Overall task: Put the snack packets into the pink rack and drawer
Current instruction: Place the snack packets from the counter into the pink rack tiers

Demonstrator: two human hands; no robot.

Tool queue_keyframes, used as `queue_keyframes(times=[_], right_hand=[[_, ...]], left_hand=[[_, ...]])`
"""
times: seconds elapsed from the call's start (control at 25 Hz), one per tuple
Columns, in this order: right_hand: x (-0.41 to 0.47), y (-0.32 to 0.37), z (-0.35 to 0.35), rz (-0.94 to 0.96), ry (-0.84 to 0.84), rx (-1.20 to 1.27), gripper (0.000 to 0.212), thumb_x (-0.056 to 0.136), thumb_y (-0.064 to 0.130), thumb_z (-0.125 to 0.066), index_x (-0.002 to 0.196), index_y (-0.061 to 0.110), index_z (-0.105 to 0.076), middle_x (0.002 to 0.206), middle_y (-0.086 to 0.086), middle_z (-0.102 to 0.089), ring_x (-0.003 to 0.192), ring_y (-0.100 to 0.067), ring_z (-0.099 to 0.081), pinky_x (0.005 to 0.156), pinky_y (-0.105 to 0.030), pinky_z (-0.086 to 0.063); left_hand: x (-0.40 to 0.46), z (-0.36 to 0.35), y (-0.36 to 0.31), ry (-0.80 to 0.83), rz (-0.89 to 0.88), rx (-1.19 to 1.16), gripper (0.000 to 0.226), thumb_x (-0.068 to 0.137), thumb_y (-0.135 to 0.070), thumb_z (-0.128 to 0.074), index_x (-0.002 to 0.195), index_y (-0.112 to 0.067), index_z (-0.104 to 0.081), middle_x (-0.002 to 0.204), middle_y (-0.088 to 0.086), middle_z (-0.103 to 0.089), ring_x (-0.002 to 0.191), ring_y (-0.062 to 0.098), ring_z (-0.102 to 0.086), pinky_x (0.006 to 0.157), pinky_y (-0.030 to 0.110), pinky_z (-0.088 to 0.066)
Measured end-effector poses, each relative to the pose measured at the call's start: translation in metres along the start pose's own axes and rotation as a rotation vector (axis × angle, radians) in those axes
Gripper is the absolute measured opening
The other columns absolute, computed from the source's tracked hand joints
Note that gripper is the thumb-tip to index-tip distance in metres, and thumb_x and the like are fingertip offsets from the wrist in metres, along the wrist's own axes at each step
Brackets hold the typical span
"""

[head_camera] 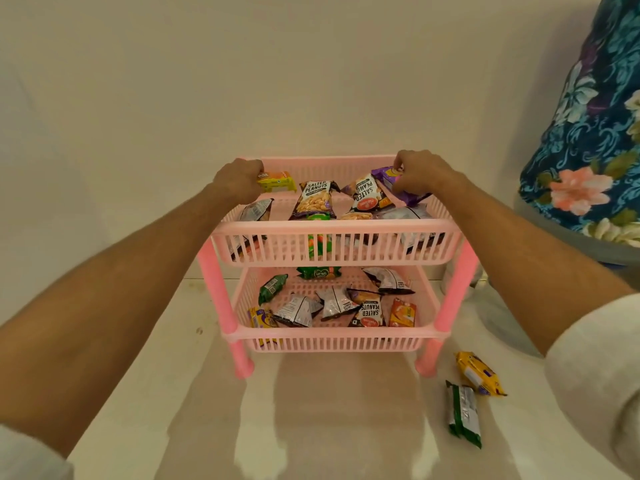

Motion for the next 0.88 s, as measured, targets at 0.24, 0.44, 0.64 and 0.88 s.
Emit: queue_keyframes(times=[0.24, 0.44, 0.64, 0.88], right_hand=[[0.013, -0.006, -0.011, -0.013, 0.055, -0.082, 0.052, 0.072, 0.022, -0.074, 0.121, 0.009, -0.058, 0.117, -0.017, -0.062, 0.096, -0.032, -0.058, 0.076, -0.035, -0.048], [0.01, -0.01, 0.002, -0.008, -0.052, -0.039, 0.043, 0.09, 0.036, -0.054, 0.123, 0.008, -0.055, 0.123, -0.018, -0.06, 0.107, -0.036, -0.057, 0.084, -0.041, -0.047], [-0.027, 0.004, 0.036, 0.024, -0.304, 0.102, 0.042, 0.095, 0.047, -0.044, 0.115, 0.013, -0.06, 0.115, -0.016, -0.066, 0.104, -0.036, -0.06, 0.077, -0.038, -0.043], [-0.12, 0.043, 0.052, 0.2, -0.505, 0.244, 0.039, 0.094, 0.049, -0.044, 0.107, 0.017, -0.063, 0.108, -0.003, -0.07, 0.094, -0.024, -0.063, 0.08, -0.037, -0.047]], left_hand=[[0.016, -0.015, -0.002, 0.128, -0.032, -0.02, 0.045, 0.091, -0.018, -0.061, 0.133, -0.01, -0.048, 0.132, 0.019, -0.054, 0.116, 0.034, -0.053, 0.09, 0.036, -0.045], [0.01, 0.005, -0.01, 0.033, -0.041, -0.185, 0.045, 0.097, -0.022, -0.054, 0.138, -0.009, -0.044, 0.141, 0.017, -0.048, 0.127, 0.033, -0.046, 0.103, 0.038, -0.038], [-0.039, 0.054, -0.04, -0.225, -0.202, -0.348, 0.036, 0.097, -0.02, -0.051, 0.131, -0.009, -0.052, 0.14, 0.014, -0.049, 0.124, 0.03, -0.049, 0.103, 0.036, -0.036], [-0.144, 0.073, -0.088, -0.436, -0.426, -0.455, 0.033, 0.096, -0.016, -0.051, 0.126, -0.006, -0.056, 0.142, 0.015, -0.047, 0.138, 0.031, -0.033, 0.115, 0.049, -0.028]])
Point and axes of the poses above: each hand's wrist, its own x-axis towards the middle knuckle, its own z-axis out of the back of the hand, y = z × x, the point moved 5 cm from there along x, towards the middle knuckle
